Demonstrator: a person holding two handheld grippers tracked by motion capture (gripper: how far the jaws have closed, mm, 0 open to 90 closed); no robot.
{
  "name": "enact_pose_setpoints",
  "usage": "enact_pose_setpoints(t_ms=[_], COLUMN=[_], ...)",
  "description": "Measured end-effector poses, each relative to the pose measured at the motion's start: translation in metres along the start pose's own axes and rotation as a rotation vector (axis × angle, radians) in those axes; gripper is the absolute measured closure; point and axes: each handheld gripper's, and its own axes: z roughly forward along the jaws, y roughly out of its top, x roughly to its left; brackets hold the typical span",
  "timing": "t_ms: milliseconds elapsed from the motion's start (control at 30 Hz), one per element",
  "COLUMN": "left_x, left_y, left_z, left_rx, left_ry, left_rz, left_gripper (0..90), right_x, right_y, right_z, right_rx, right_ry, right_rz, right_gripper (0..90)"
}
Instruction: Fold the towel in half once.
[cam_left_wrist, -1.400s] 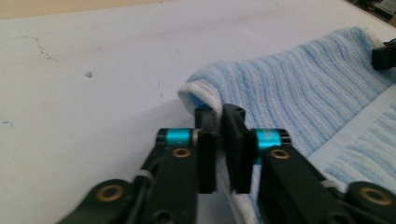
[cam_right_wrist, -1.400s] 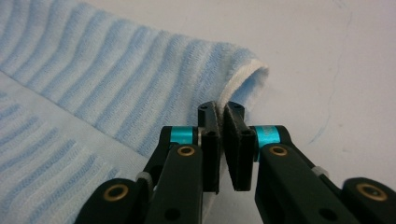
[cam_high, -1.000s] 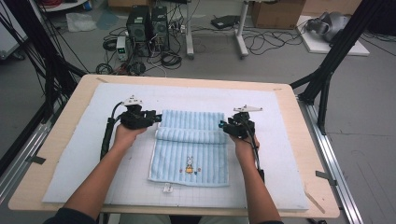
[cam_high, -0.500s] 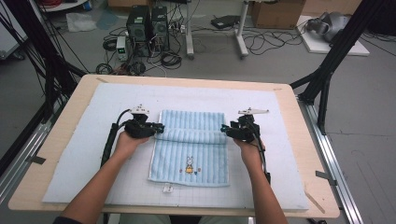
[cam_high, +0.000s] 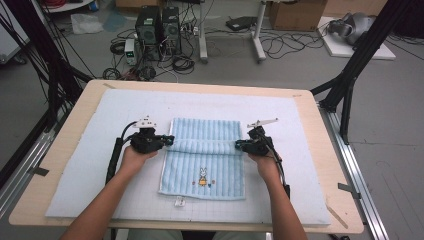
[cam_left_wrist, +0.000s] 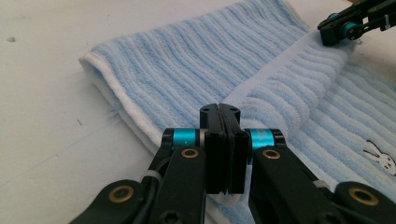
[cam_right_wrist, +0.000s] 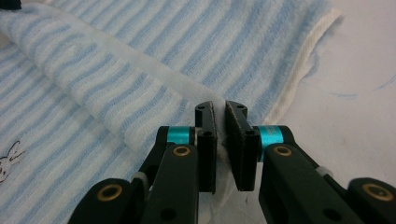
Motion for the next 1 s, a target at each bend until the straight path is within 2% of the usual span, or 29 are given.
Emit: enact_pose_setpoints(t_ms=[133,333,600,733,900,1000], left_x=[-0.002,-0.006,-0.017,-0.023,-0.031,-0.035], left_y=[0.001,-0.003,-0.005,-0.011,-0.021,-0.027], left_z=[-0.005,-0.014,-0.028,-0.038,-0.051,-0.056], left_rx=[-0.022,-0.052,-0.088,-0.102,-0.124,-0.121], left_ry=[-0.008,-0.026,-0.051,-0.072,-0.086,-0.097], left_rz=[0.0,-0.008,0.001,-0.002,-0.011,-0.006], left_gripper=[88.6,88.7,88.7,88.9,88.9,88.9], right_x=[0.005,0.01,0.023,0.029,0.037,0.041], right_y=[-0.001,-0.015,-0.028,-0.032,-0.04,-0.048], right_z=[-0.008,-0.022,-0.036,-0.045,-0.055,-0.061], right_rx=[-0.033,-0.083,-0.124,-0.156,-0.168,-0.173], right_ry=[0.013,0.044,0.071,0.098,0.121,0.134], right_rz=[-0.011,-0.005,-0.032,-0.037,-0.057,-0.066], right_gripper=[82.6,82.7,82.7,82.7,82.7,82.7])
